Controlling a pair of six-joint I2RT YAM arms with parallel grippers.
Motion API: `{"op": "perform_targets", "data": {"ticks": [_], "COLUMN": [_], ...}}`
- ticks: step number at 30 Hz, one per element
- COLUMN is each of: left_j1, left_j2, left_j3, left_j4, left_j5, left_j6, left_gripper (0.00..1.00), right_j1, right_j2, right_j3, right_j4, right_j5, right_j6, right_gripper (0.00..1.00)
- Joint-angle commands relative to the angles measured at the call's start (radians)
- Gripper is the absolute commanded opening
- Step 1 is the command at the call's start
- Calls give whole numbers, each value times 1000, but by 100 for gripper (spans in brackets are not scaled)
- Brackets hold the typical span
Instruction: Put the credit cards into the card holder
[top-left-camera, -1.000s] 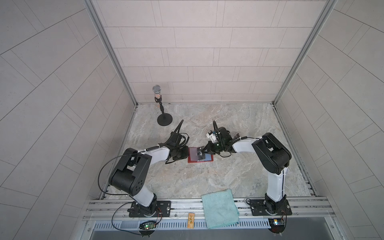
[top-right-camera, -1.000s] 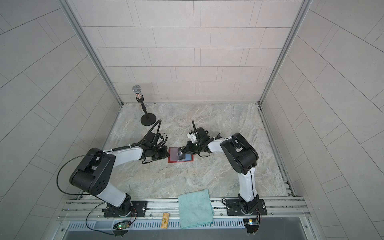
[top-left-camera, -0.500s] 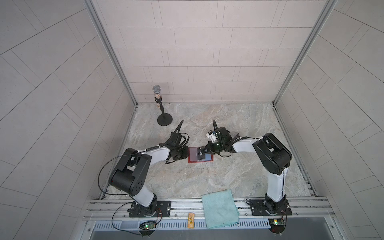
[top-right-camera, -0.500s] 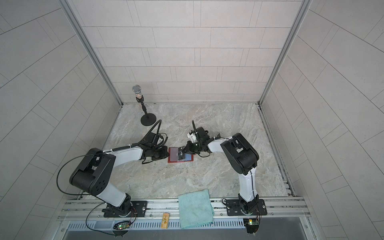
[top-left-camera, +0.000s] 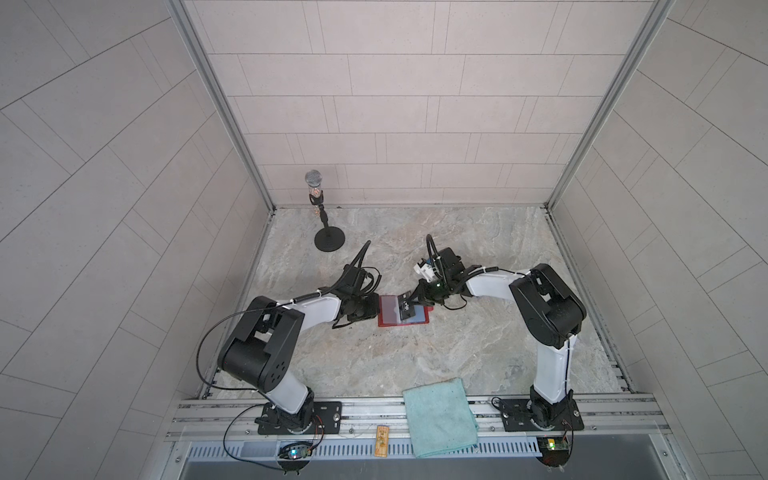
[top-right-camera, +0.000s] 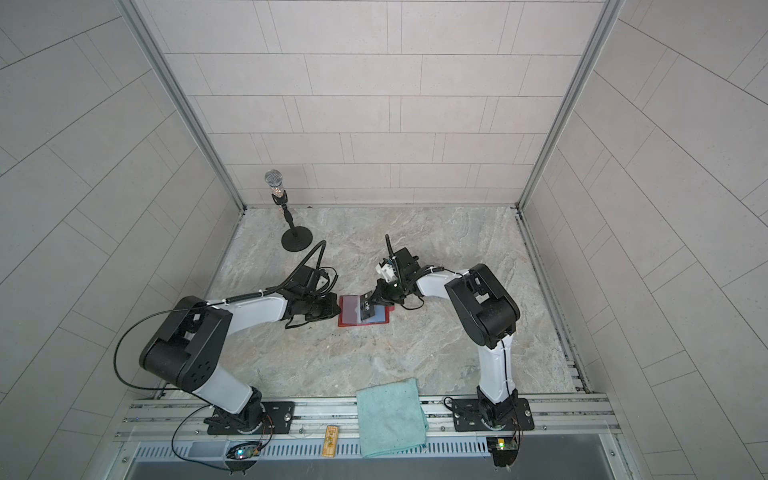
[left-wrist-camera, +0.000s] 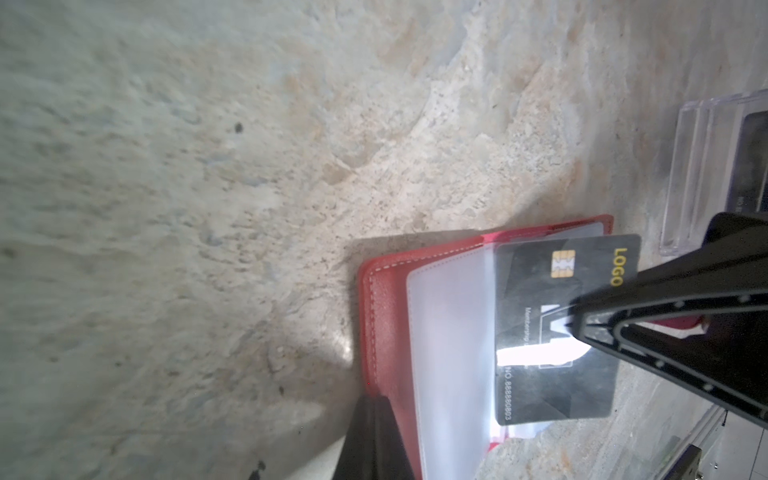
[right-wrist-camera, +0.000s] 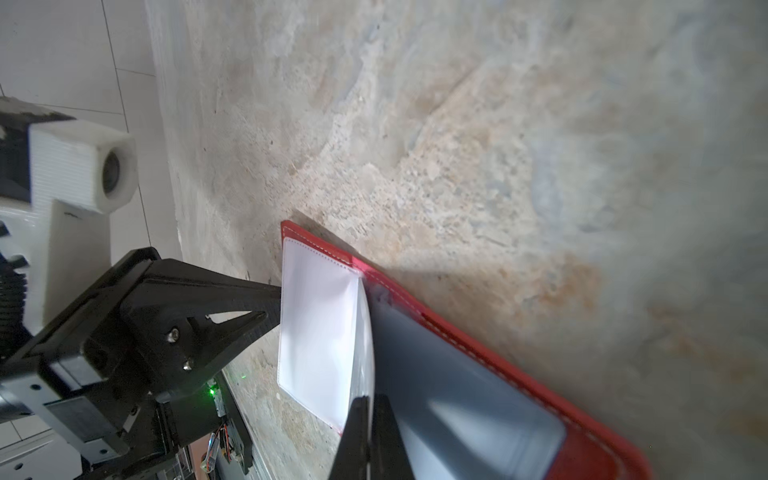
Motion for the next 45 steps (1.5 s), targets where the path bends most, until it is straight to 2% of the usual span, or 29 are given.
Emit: {"op": "perform_targets", "data": {"ticks": [1, 19, 30, 45], "left_j1": [0, -1, -1, -3], "left_j2": [5, 20, 20, 16], "left_j3": [-16, 1, -3, -16], "left_j4": [-48, -45, -48, -47], "left_j5": [-34, -24, -27, -25], "left_j6": [24, 29, 31, 33], "left_gripper": [0, 0, 0, 0], "right_j1": [-6, 15, 28, 26], "right_j2": [-37, 4, 26, 64], "right_j3": [10, 57, 67, 66], "right_j4": [-133, -176, -184, -57], "right_j5": [12, -84, -62, -62], "right_j6": [-77, -113, -114, -60], "right_gripper": [0, 0, 0, 0]}}
